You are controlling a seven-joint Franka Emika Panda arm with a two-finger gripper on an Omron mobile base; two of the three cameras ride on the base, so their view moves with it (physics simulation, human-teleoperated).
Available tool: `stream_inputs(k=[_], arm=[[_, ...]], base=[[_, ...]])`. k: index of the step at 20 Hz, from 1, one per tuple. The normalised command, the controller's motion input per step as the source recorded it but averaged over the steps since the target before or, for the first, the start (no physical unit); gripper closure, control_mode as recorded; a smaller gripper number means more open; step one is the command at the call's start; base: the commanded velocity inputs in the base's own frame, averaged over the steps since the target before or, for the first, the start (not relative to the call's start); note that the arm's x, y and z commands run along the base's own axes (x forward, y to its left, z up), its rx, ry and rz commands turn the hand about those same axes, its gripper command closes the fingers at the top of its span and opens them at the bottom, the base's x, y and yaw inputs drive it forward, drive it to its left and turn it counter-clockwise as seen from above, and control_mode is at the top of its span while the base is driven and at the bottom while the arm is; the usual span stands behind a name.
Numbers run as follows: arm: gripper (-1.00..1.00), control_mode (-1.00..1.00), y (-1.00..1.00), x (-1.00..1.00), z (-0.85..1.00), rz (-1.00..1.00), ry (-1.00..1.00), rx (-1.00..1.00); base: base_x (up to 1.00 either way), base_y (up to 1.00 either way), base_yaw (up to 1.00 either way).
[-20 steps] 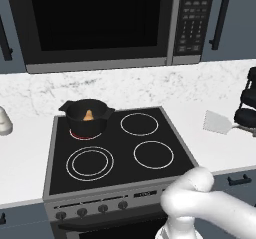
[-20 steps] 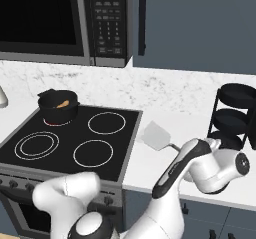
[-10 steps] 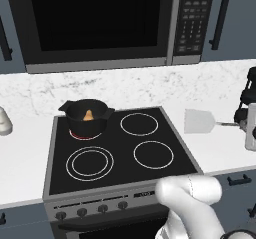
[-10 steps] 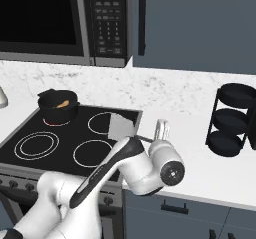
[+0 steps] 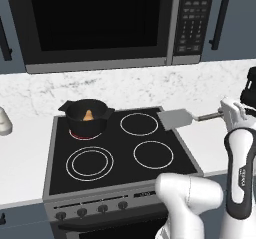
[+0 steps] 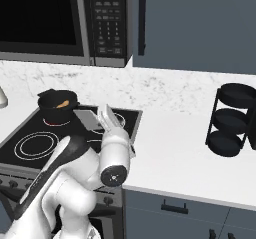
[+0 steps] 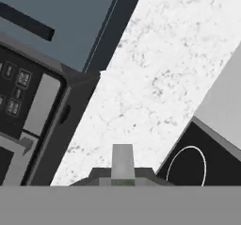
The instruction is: Put the squash and garlic in the pot. Retrieve the spatula and lightly stir the vegetables in the pot.
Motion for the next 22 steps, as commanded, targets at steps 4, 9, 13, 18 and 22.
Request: stream_inputs(k=[4, 9, 13, 18, 22], arm=[[1.0, -1.0, 1.0, -0.17, 0.9, 0.17, -0.11, -0.64], [1.0, -1.0, 1.0, -0.06, 0.9, 0.14, 0.0, -0.6], [1.0, -1.0, 1.0, -0.04, 0.46, 0.04, 0.0, -0.58], [1.0, -1.0, 0.91, 0.0, -0.06, 0.0, -0.04, -0.39], [1.0, -1.0, 0.48, -0.01, -0.29, -0.02, -0.12, -0.23]], base=[[0.0, 0.0, 0.0], [0.0, 0.0, 0.0], [0.0, 0.0, 0.0], [0.0, 0.0, 0.0], [0.0, 0.0, 0.0]])
